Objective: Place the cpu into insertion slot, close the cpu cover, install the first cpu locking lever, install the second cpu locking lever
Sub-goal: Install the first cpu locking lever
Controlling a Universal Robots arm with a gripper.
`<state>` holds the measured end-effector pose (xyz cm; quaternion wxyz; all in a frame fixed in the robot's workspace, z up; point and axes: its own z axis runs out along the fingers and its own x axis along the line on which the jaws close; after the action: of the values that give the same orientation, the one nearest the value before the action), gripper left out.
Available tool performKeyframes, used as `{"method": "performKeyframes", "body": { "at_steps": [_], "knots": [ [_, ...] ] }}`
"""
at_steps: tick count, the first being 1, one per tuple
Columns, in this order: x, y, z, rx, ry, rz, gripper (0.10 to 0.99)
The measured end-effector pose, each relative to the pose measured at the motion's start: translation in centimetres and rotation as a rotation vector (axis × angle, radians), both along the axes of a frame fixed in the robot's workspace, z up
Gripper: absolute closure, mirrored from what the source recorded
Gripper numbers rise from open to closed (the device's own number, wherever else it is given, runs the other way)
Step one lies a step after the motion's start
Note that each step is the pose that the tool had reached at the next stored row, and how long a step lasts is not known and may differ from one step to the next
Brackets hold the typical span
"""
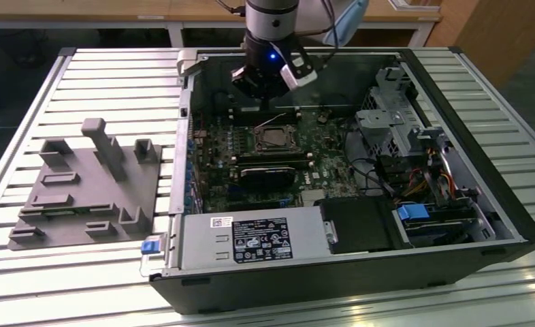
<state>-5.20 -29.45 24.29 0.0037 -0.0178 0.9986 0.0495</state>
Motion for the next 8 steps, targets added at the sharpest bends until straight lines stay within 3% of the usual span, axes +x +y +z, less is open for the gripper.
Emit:
{"method": "performKeyframes", "body": {
  "at_steps": [8],
  "knots": [
    [0.86,0.00,-0.90,0.000,-0.0005,-0.001,0.980]
  ]
}}
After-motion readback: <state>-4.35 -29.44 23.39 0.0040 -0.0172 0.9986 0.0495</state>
